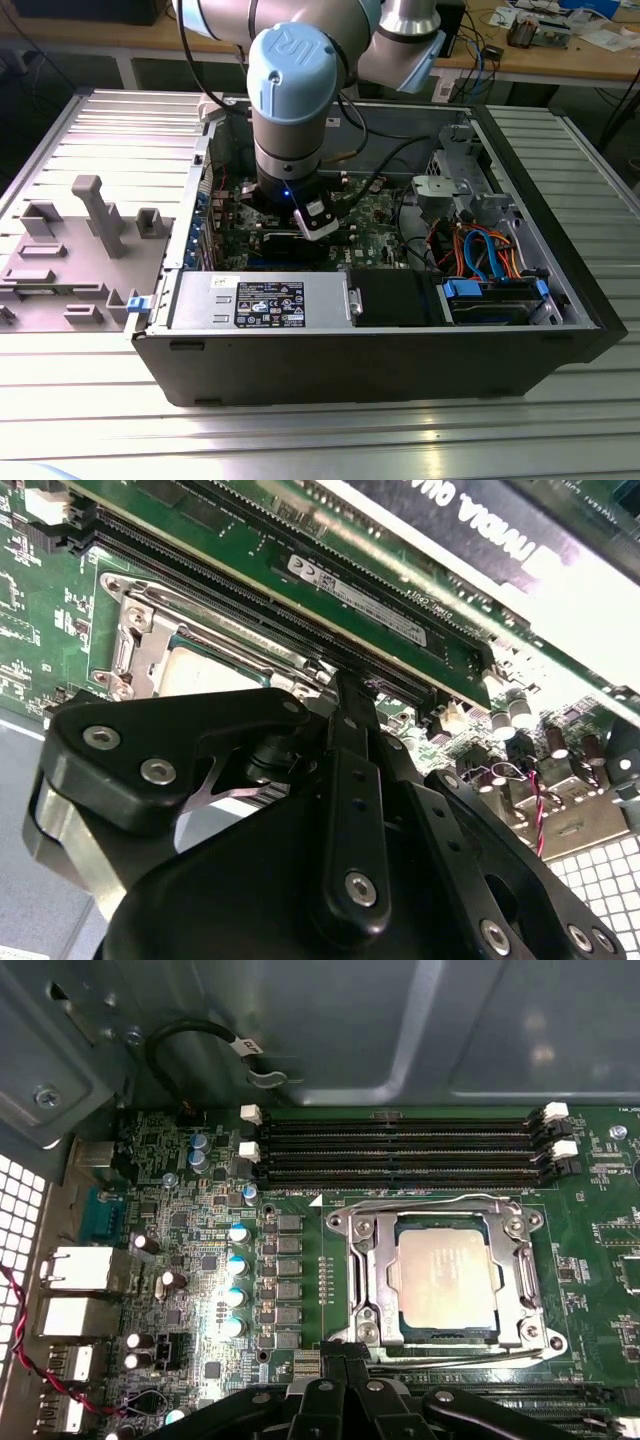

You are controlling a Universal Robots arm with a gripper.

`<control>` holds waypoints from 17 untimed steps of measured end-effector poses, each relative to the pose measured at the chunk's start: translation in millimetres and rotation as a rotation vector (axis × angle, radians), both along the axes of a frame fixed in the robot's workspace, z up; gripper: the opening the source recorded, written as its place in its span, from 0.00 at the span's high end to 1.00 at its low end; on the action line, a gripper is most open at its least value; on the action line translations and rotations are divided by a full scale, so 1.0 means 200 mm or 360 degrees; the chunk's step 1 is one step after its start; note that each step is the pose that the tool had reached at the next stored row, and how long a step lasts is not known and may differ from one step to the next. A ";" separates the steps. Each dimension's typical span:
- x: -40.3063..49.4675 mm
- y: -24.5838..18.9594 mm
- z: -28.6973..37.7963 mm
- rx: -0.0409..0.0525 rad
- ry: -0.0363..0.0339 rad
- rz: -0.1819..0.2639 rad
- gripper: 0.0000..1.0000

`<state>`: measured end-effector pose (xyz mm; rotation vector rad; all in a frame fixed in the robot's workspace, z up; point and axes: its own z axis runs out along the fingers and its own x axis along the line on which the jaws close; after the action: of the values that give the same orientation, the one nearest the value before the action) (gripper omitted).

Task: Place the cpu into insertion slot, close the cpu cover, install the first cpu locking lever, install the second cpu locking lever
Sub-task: 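Install the second cpu locking lever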

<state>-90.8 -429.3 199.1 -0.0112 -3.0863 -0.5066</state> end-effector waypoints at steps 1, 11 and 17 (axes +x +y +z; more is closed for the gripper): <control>0.000 0.001 -0.001 0.0001 0.0000 0.0000 0.89; -0.001 0.010 -0.013 0.0015 0.0000 0.0000 0.89; -0.004 0.012 -0.017 0.0019 0.0000 0.0000 0.89</control>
<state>-91.6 -426.8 195.8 -0.0110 -3.0831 -0.5254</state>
